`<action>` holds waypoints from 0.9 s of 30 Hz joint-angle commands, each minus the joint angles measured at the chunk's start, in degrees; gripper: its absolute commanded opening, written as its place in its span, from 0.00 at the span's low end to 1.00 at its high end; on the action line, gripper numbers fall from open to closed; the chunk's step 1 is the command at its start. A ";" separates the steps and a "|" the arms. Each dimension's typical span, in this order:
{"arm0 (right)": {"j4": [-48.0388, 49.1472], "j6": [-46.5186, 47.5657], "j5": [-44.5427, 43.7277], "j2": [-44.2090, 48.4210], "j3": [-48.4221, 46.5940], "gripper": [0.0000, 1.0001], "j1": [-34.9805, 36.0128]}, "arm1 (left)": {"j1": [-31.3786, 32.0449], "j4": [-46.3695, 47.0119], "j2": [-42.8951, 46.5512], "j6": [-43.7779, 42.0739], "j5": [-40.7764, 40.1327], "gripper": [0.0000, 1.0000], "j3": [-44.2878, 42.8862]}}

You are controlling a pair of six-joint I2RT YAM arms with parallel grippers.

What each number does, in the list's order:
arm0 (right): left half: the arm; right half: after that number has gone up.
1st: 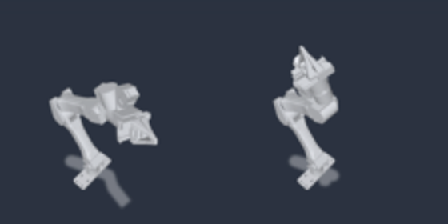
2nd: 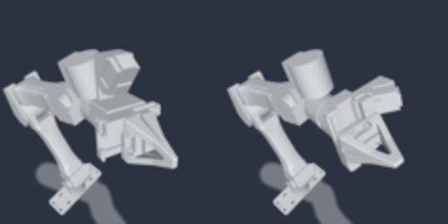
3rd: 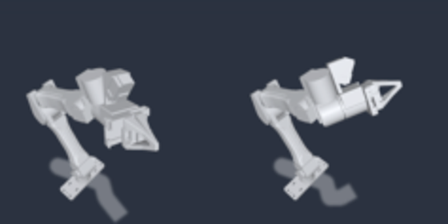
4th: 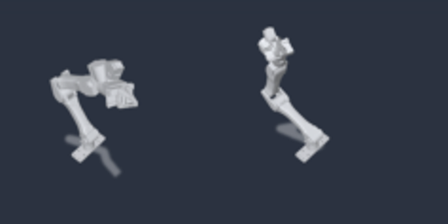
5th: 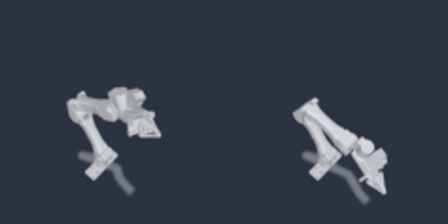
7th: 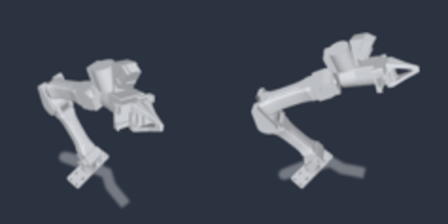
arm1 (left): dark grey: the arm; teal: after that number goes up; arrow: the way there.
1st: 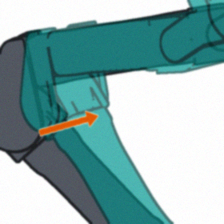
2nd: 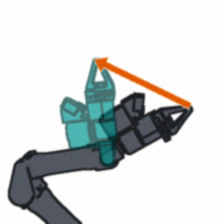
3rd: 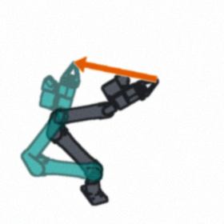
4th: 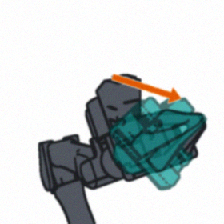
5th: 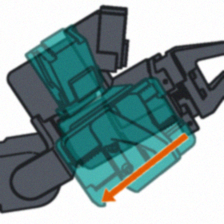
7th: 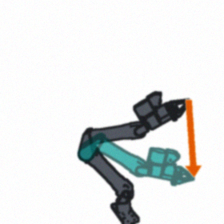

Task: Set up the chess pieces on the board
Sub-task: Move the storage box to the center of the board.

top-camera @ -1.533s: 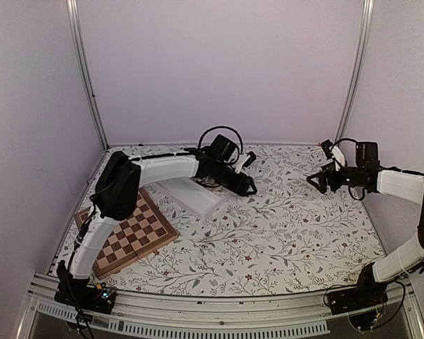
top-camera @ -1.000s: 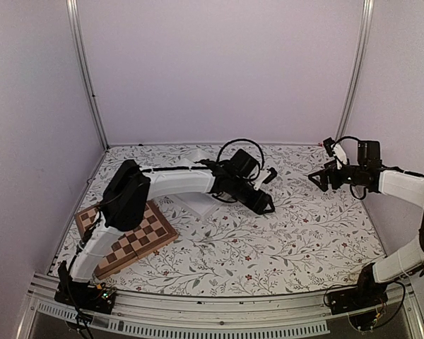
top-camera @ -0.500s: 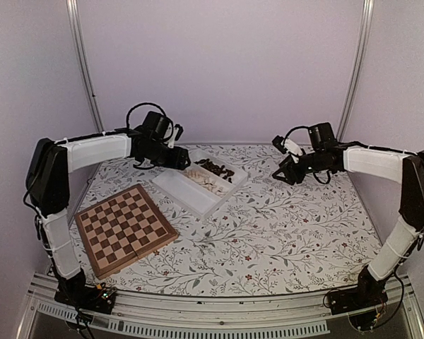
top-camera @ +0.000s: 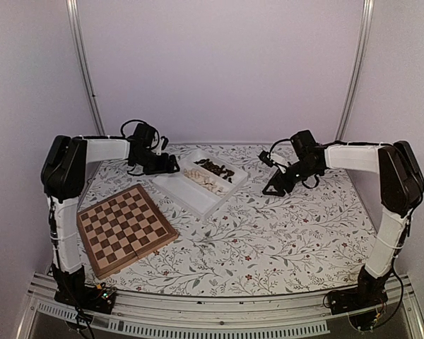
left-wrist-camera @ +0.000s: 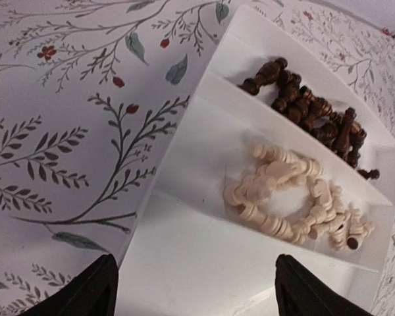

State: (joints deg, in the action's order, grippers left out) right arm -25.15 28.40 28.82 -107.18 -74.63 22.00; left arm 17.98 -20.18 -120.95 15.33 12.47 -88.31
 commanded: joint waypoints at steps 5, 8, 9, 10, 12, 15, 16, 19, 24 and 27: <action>-1.31 1.09 3.70 5.27 5.33 0.65 -0.36 | 0.00 2.78 -7.98 -2.50 11.42 0.84 -8.13; -1.26 1.39 4.14 5.48 5.46 0.65 -0.75 | 0.34 4.28 -9.81 -2.03 15.07 0.84 -9.66; -1.32 1.39 4.21 5.42 5.46 0.65 -0.97 | 0.60 4.32 -10.52 -1.98 15.93 0.84 -10.40; -1.39 1.39 4.16 5.19 5.46 0.65 -1.13 | 0.93 4.36 -11.20 -2.05 16.37 0.84 -10.99; -1.48 1.47 4.50 5.07 5.42 0.66 -1.68 | 1.67 4.23 -12.44 -1.98 16.84 0.84 -12.07; -1.56 1.47 5.53 5.11 5.57 0.66 -2.95 | 3.18 4.34 -14.01 -1.97 17.57 0.84 -13.31; -1.64 1.40 5.81 5.06 5.60 0.66 -3.33 | 3.70 4.31 -14.51 -1.91 17.87 0.84 -13.78; -1.68 1.51 6.60 5.27 5.63 0.66 -4.51 | 5.91 4.99 -15.44 -1.28 18.38 0.84 -14.72; -1.83 1.57 7.92 5.53 5.74 0.66 -6.26 | 10.07 6.39 -17.57 0.00 19.53 0.84 -17.17; -1.91 1.62 8.49 5.41 5.81 0.66 -6.88 | 12.34 6.34 -19.53 0.62 19.65 0.84 -19.82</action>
State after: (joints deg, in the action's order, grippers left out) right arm -26.41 29.45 35.09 -103.66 -69.65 15.99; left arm 26.46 -15.62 -137.64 14.79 29.47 -104.42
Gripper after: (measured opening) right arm 0.657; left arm 0.837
